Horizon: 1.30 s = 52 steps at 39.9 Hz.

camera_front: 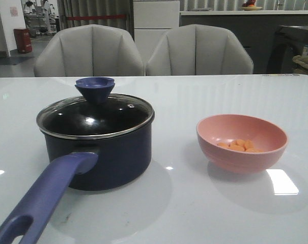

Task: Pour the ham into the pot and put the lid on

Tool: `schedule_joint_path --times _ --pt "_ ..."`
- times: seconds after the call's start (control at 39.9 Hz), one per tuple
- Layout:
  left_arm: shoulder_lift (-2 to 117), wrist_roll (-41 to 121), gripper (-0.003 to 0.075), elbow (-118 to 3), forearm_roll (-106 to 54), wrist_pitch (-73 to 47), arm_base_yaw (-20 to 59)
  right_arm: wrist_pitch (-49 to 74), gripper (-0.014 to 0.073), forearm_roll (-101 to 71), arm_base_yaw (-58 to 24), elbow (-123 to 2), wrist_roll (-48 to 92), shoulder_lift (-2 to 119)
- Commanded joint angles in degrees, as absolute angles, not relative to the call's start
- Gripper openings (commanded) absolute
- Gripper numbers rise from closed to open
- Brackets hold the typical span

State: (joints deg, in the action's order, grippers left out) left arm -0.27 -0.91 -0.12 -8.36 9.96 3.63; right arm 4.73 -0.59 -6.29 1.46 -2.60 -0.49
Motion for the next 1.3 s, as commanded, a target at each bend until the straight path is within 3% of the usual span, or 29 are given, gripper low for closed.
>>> schedule_joint_path --times 0.0,0.13,0.4,0.88,1.0,1.18,1.28 --pt "-1.24 -0.79 0.0114 -4.48 -7.99 17.48 4.06 0.00 0.0157 0.00 -5.84 2.06 -2.47 -1.62" --pt "2.34 -0.79 0.0114 -13.02 -0.30 6.43 4.06 0.00 0.0157 0.00 -5.84 2.06 -2.47 -1.62" --pt "16.70 -0.79 0.0114 -27.95 0.00 -18.52 4.06 0.00 0.0157 0.00 -5.84 2.06 -2.47 -1.62" --pt "26.33 -0.79 0.0134 -28.27 0.00 -19.20 4.06 0.00 0.0157 0.00 -5.84 2.06 -2.47 -1.62" --pt "27.71 -0.79 0.0254 -29.79 0.00 -21.50 4.06 0.00 0.0157 0.00 -5.84 2.06 -2.47 -1.62" --pt "29.70 -0.79 0.0546 -31.65 0.30 -22.86 4.06 0.00 0.0157 0.00 -5.84 2.06 -2.47 -1.62" --pt "30.83 -0.79 0.0626 -31.65 0.30 -22.73 4.06 0.00 0.0157 0.00 -5.84 2.06 -2.47 -1.62"
